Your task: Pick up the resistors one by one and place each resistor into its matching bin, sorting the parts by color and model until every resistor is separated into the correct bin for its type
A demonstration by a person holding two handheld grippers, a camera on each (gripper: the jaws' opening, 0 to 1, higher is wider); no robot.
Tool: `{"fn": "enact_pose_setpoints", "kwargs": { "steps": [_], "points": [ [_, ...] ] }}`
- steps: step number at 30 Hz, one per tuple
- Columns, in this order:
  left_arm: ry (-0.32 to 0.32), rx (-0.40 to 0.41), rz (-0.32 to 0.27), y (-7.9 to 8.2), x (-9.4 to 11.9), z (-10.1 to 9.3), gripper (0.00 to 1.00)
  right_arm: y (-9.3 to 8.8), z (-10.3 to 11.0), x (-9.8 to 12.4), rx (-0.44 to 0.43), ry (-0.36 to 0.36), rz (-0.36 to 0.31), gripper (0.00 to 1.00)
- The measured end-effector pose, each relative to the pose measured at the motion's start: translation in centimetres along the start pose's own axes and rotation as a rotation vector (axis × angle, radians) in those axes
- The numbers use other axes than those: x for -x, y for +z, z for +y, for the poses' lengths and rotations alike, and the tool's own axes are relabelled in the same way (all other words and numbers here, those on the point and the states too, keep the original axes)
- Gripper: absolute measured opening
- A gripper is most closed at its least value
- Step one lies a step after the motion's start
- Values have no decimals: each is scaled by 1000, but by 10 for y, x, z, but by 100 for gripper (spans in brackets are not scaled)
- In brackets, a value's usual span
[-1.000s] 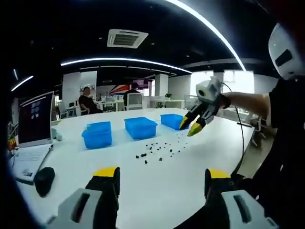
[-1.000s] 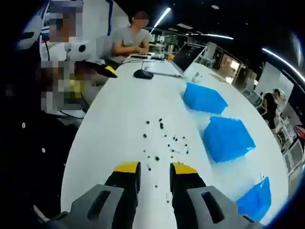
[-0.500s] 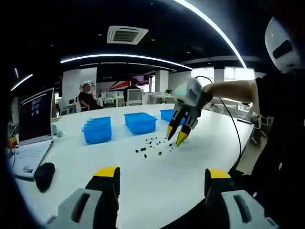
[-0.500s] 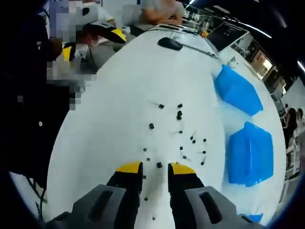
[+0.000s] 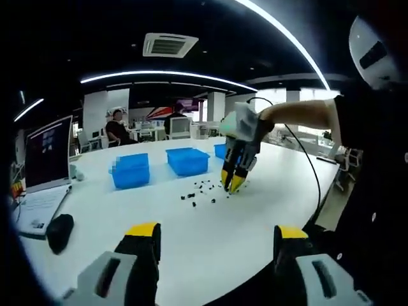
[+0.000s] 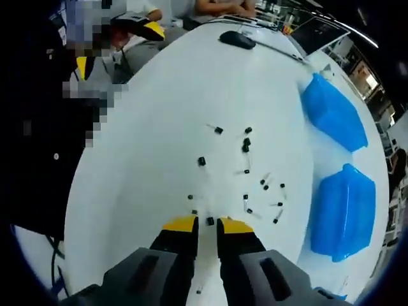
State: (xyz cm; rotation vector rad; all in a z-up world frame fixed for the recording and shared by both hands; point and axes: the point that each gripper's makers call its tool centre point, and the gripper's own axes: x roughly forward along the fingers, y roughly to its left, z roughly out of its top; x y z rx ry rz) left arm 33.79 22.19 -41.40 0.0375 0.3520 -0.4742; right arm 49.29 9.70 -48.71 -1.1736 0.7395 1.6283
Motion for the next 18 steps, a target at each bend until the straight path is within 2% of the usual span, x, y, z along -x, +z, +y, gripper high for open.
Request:
{"fn": "enact_pose_setpoints", "kwargs": {
  "steps": [6, 10, 15, 18],
  "points": [
    [-3, -2, -1, 0, -1, -1, 72, 0, 3, -1, 32, -12, 14, 7],
    [-9, -3, -13, 4, 0, -2, 72, -3, 8, 5, 6, -10, 2, 7],
    [-14, -6, -43, 10, 2, -4, 73, 6, 14, 42, -128, -69, -193, 7],
    [-19, -12, -59, 14, 2, -6, 73, 13, 21, 69, -203, -118, -344, 7]
  ]
}}
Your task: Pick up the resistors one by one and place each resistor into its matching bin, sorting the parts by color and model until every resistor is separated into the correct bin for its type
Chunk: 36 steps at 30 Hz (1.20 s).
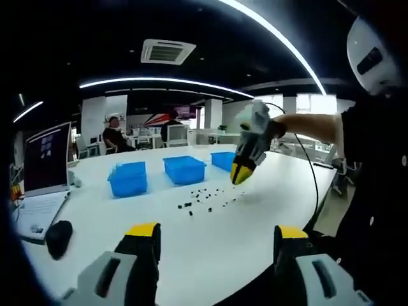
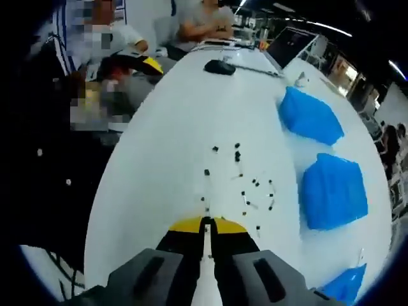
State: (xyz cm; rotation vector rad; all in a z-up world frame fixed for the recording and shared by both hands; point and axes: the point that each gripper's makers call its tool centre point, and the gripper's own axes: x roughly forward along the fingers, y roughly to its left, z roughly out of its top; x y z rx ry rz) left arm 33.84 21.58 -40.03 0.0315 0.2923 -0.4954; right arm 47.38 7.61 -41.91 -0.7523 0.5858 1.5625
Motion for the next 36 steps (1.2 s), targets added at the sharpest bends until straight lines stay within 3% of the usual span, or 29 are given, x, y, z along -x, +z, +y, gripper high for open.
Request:
{"fn": "enact_pose_setpoints", "kwargs": {
  "steps": [4, 6, 10, 13, 16, 18, 21, 25, 30, 36],
  "points": [
    [3, -5, -24, 7, -2, -2, 73, 11, 5, 29, -96, -95, -186, 7],
    [12, -4, -47, 14, -2, -2, 72, 14, 2, 45, -162, -204, -299, 7],
    [55, -6, -103, 28, 0, 2, 72, 13, 0, 67, -275, -393, -464, 7],
    [94, 5, -138, 37, 3, 8, 72, 27, 2, 88, -329, -517, -652, 7],
    [124, 16, -161, 42, 8, 14, 72, 48, 8, 107, -299, -595, -804, 7],
    [148, 14, -169, 44, 10, 19, 72, 65, 8, 112, -284, -588, -873, 7],
    [176, 16, -185, 47, 14, 24, 72, 81, -3, 102, -286, -546, -869, 7],
    [232, 6, -200, 50, 18, 33, 72, 103, -36, 86, -282, -557, -826, 7],
    [254, 19, -211, 49, 22, 38, 72, 147, -73, 63, -195, -550, -807, 7],
    [313, 19, -219, 52, 35, 54, 73, 191, -129, 33, -171, -533, -797, 7]
  ]
}}
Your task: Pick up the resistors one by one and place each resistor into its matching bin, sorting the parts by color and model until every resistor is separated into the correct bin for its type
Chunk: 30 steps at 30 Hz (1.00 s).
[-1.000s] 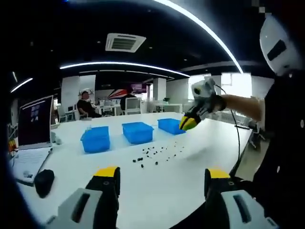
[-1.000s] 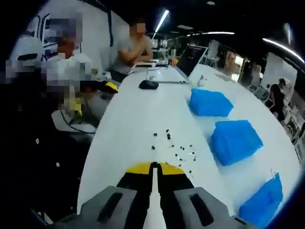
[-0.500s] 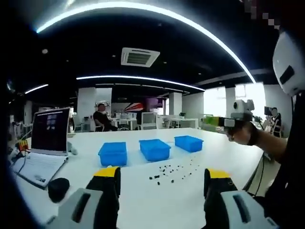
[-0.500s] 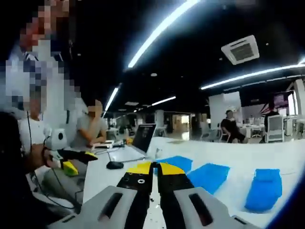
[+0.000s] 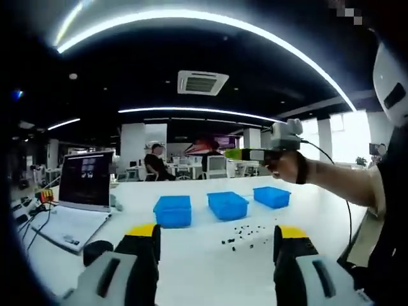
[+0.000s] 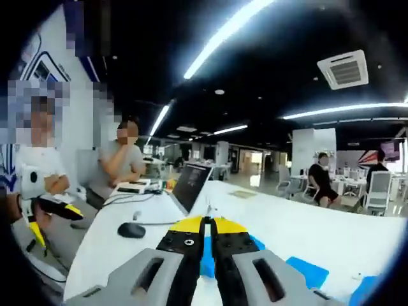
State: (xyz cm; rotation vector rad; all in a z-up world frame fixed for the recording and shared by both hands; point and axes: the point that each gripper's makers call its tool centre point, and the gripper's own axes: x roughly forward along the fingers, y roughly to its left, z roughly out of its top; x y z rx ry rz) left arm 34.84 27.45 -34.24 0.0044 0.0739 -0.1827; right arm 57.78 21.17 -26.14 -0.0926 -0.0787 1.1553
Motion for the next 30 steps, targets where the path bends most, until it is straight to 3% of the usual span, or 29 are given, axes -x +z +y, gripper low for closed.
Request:
{"fn": "enact_pose_setpoints", "kwargs": {
  "steps": [7, 15, 22, 24, 26, 30],
  "points": [
    [51, 25, 2, 0, 2, 18, 73, -6, -19, -77, 37, -32, 83, 7],
    [57, 23, 9, 0, 0, 20, 73, -22, -43, -128, 16, -56, 147, 7],
    [50, 28, 10, 2, 0, 20, 73, -39, -46, -138, 29, -77, 191, 7],
    [48, 26, 13, 1, -1, 18, 73, -45, -48, -139, 42, -92, 222, 13],
    [38, 21, 22, -1, -1, 15, 73, -44, -46, -138, 16, -91, 200, 25],
    [35, 27, 26, -3, -1, 14, 73, -45, -34, -125, 24, -52, 205, 28]
  ]
}}
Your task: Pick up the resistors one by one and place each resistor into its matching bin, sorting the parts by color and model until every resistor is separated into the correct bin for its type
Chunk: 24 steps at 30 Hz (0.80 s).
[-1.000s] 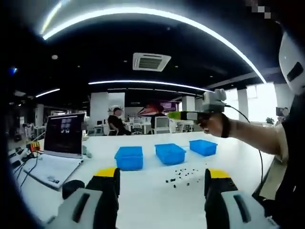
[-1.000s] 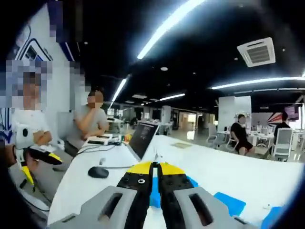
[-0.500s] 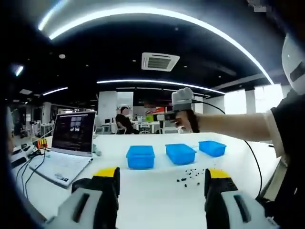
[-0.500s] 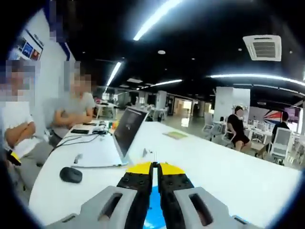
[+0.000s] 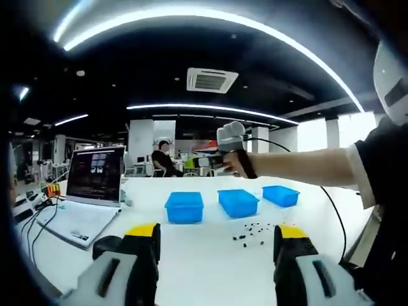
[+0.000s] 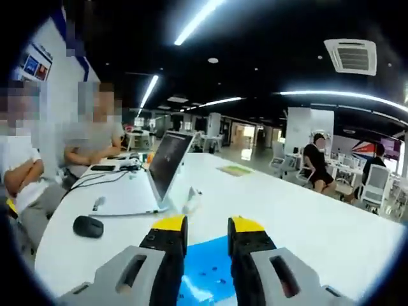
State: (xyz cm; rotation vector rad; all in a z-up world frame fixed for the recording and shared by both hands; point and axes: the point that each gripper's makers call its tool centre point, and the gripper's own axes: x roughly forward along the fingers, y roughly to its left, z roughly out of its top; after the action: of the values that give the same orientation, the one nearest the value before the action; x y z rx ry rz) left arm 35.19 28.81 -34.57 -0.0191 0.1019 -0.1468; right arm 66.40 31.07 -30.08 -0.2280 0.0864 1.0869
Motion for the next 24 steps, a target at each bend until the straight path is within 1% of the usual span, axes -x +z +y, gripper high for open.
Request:
{"fn": "enact_pose_setpoints", "kwargs": {
  "steps": [5, 7, 8, 9, 10, 11, 12, 13, 14, 15, 16, 17, 18, 21, 22, 23, 24],
  "points": [
    [-14, 2, -6, -1, -6, -1, 73, -7, 0, 47, -19, 29, -28, 31],
    [-26, 8, -15, 0, -9, -1, 73, -13, 2, 76, -13, 29, -37, 31],
    [-37, 12, -19, 0, -11, -2, 73, -16, 0, 91, -10, 18, -38, 31],
    [-47, 11, -19, 0, -14, -3, 73, -20, -7, 109, -18, 13, -45, 31],
    [-58, 6, -18, -1, -16, -5, 73, -22, -8, 119, -26, 10, -49, 31],
    [-73, 0, -16, -1, -19, -7, 73, -27, -6, 143, -36, 0, -47, 31],
    [-91, -5, -16, -1, -21, -10, 73, -30, -5, 162, -41, -16, -41, 31],
    [-109, -12, -13, -2, -23, -13, 72, -27, -5, 182, -35, -35, -70, 31],
    [-112, -13, -12, -3, -25, -13, 71, -25, -7, 201, -31, -59, -89, 31],
    [-115, -12, -13, -3, -27, -13, 71, -26, -11, 221, -48, -90, -107, 31],
    [-126, -6, -12, -5, -30, -15, 71, -25, -10, 240, -71, -110, -129, 32],
    [-136, -2, -11, -6, -31, -16, 71, -26, -10, 253, -86, -124, -139, 32],
    [-154, -2, -6, -8, -33, -20, 72, -28, -8, 271, -104, -140, -152, 32],
    [-194, -4, 13, -14, -37, -27, 73, -43, -1, 320, -120, -179, -159, 35],
    [-206, -6, 22, -16, -38, -29, 73, -52, 5, 338, -143, -178, -157, 36],
    [-212, -9, 27, -17, -39, -30, 73, -57, 10, 351, -185, -182, -166, 36],
    [-213, -12, 31, -18, -39, -30, 73, -61, 12, 364, -204, -202, -180, 36]
  ]
}}
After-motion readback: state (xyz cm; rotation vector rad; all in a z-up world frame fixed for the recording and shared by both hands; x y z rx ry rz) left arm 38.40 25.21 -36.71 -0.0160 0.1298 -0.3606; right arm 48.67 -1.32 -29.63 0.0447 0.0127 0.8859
